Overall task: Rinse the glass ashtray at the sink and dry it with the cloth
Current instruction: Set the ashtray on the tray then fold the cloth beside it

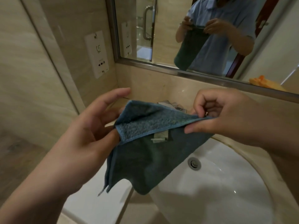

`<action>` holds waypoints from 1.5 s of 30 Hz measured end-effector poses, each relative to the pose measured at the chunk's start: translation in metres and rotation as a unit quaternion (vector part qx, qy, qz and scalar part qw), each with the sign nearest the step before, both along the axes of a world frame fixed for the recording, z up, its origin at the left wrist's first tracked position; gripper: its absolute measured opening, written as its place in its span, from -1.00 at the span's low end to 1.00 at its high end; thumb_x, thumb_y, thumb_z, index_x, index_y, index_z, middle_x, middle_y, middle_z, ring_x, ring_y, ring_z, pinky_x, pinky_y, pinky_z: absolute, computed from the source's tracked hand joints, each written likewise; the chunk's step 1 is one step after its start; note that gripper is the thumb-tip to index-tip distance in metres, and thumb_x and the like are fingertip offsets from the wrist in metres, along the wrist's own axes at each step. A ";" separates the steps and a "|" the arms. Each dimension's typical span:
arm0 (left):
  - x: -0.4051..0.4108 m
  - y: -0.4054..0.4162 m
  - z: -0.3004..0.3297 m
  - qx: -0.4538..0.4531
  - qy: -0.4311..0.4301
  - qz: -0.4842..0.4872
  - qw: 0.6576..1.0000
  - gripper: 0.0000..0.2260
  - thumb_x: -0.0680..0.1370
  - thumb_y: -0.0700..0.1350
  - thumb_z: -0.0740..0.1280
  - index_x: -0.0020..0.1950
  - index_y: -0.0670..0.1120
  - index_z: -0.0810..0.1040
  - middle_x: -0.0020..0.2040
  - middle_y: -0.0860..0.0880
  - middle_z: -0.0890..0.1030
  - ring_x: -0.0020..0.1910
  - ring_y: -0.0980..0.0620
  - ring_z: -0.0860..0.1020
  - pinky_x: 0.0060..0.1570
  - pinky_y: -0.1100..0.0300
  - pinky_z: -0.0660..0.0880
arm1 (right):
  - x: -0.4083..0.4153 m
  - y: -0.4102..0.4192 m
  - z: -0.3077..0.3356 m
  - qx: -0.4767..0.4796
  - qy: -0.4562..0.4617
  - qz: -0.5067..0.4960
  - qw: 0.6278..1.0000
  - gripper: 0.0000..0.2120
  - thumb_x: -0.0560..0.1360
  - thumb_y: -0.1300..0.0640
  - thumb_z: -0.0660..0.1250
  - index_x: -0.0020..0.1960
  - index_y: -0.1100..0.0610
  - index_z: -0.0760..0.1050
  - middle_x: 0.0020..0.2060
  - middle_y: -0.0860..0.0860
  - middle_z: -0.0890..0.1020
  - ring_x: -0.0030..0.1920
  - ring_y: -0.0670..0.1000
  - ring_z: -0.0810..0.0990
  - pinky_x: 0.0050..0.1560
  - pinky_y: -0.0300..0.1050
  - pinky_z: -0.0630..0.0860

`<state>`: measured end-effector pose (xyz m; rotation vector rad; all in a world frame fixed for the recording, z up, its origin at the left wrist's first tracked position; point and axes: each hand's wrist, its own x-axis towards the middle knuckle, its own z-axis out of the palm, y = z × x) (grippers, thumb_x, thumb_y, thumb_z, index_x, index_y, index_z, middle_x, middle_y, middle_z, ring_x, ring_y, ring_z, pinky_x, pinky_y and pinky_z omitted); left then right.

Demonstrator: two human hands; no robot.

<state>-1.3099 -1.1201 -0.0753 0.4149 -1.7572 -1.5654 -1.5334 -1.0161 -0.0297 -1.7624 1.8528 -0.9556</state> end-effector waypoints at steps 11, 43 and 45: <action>0.015 -0.012 0.003 0.117 0.006 -0.057 0.992 -0.41 0.15 0.08 0.58 0.16 0.18 0.57 -0.04 -0.06 0.71 -0.06 -0.06 0.68 -0.24 0.18 0.61 | 0.004 -0.005 -0.002 -0.035 -0.179 0.025 0.983 -0.76 0.08 -0.10 0.45 -0.25 -0.14 0.64 -0.26 -0.16 0.68 -0.20 -0.19 0.64 -0.26 -0.42 0.54; 0.095 -0.066 -0.002 -0.351 -0.149 0.051 0.923 -0.83 0.46 0.18 0.35 0.04 0.27 0.53 -0.01 0.24 0.64 -0.10 0.22 0.64 -0.16 0.37 0.57 | 0.082 -0.041 -0.012 -0.116 0.036 0.056 0.991 -0.92 0.43 0.01 0.28 -0.17 -0.08 0.55 -0.17 -0.19 0.59 -0.10 -0.27 0.54 -0.15 -0.53 0.43; 0.096 -0.066 0.000 -0.367 -0.152 0.064 0.915 -0.89 0.47 0.18 0.34 -0.02 0.27 0.50 -0.09 0.23 0.62 -0.22 0.22 0.61 -0.32 0.35 0.56 | 0.085 -0.042 -0.011 -0.131 0.086 0.058 0.986 -0.94 0.48 0.06 0.31 -0.14 -0.03 0.56 -0.30 -0.16 0.60 -0.12 -0.23 0.53 -0.15 -0.51 0.44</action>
